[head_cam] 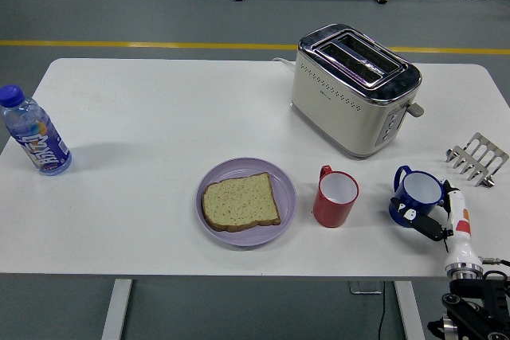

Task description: Pick up the cup,pour liquid into bread,place the cup on the desk

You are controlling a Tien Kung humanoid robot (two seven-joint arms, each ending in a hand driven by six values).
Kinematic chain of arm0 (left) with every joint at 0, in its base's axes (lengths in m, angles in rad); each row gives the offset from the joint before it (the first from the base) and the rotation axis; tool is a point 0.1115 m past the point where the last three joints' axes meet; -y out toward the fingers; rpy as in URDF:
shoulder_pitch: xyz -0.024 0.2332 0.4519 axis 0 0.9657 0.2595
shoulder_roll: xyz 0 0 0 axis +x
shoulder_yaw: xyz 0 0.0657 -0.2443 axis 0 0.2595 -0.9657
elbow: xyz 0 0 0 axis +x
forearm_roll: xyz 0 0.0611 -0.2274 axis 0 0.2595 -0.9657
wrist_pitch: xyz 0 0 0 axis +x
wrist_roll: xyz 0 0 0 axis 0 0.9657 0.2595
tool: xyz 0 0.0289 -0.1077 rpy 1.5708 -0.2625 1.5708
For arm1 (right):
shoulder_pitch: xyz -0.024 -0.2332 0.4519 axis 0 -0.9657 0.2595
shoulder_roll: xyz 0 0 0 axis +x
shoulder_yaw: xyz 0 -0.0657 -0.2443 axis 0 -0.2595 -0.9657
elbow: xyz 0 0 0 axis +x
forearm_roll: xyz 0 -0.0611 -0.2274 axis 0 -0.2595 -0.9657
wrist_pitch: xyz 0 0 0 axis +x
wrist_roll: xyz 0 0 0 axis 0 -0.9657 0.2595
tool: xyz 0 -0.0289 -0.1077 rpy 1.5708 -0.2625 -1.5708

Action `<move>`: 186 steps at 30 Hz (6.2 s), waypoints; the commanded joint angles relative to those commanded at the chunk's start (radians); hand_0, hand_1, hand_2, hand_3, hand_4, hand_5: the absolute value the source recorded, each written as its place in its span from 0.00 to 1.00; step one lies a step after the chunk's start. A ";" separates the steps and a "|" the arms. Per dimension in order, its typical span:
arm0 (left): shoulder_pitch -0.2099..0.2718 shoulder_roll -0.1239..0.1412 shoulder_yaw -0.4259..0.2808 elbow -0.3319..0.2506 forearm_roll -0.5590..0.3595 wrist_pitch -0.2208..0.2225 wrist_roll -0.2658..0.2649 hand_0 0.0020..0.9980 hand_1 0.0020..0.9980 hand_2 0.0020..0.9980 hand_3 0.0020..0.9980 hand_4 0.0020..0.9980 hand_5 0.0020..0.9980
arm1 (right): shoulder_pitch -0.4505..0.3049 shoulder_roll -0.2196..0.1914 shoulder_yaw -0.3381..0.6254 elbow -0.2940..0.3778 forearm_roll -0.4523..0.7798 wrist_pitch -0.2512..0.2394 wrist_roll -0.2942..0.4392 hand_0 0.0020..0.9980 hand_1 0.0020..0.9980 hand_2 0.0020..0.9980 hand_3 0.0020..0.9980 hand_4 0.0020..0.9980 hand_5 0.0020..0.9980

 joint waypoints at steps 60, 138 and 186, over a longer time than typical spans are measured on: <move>-0.001 0.000 -0.014 -0.002 0.030 -0.001 0.010 0.68 0.68 0.70 0.54 0.25 1.00 | -0.025 -0.007 0.047 0.023 -0.112 0.024 -0.032 0.95 0.82 0.93 1.00 1.00 0.13; -0.001 0.000 -0.014 -0.001 0.032 -0.002 0.008 0.68 0.68 0.70 0.54 0.25 1.00 | -0.166 -0.074 0.308 0.588 -0.054 0.000 -0.067 0.92 0.80 0.90 0.91 1.00 0.11; -0.009 0.000 -0.005 -0.003 0.020 -0.003 0.004 0.68 0.68 0.70 0.54 0.25 1.00 | -0.127 -0.018 0.404 0.431 0.657 0.287 -0.119 0.65 0.54 0.60 0.58 0.71 0.07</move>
